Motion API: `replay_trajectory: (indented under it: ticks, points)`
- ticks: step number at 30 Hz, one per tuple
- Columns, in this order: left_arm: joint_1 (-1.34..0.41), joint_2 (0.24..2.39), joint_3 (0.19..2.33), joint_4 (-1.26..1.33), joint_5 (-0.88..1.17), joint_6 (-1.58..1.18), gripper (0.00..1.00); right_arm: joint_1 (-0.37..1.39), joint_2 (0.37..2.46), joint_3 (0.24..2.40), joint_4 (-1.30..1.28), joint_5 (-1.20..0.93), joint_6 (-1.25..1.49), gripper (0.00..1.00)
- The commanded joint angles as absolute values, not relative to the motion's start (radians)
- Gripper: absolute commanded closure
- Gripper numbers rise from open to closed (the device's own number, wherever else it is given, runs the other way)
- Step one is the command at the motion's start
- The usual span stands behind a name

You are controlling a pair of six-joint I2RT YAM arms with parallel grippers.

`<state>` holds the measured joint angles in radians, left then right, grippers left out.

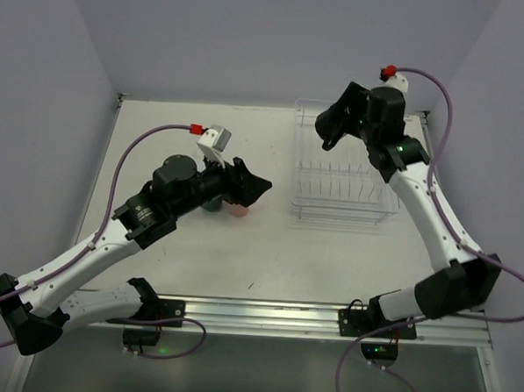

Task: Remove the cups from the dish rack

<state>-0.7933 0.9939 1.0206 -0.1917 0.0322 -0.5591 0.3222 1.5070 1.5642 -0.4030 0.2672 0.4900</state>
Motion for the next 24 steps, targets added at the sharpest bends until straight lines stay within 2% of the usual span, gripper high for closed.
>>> replay_trajectory:
  ticks: [1, 7, 11, 15, 24]
  points:
    - [-0.792, 1.006, 1.017, -0.025, 0.218, -0.685, 0.28, 0.322, 1.251, 1.378, -0.151, 0.102, 0.708, 1.00]
    - [-0.792, 1.038, 0.884, 0.268, 0.377, -0.885, 0.30, 0.321, 0.985, 1.053, 0.041, 0.005, 0.847, 1.00]
    - [-0.792, 1.098, 0.801, 0.492, 0.455, -1.063, 0.30, 0.322, 0.830, 0.947, 0.109, -0.020, 0.874, 1.00]
    - [-0.793, 1.169, 0.741, 0.766, 0.498, -1.259, 0.30, 0.321, 0.764, 0.867, 0.185, -0.032, 0.891, 1.00]
    - [-0.799, 1.301, 0.706, 1.012, 0.499, -1.419, 0.30, 0.321, 0.716, 0.752, 0.304, -0.077, 1.022, 1.00]
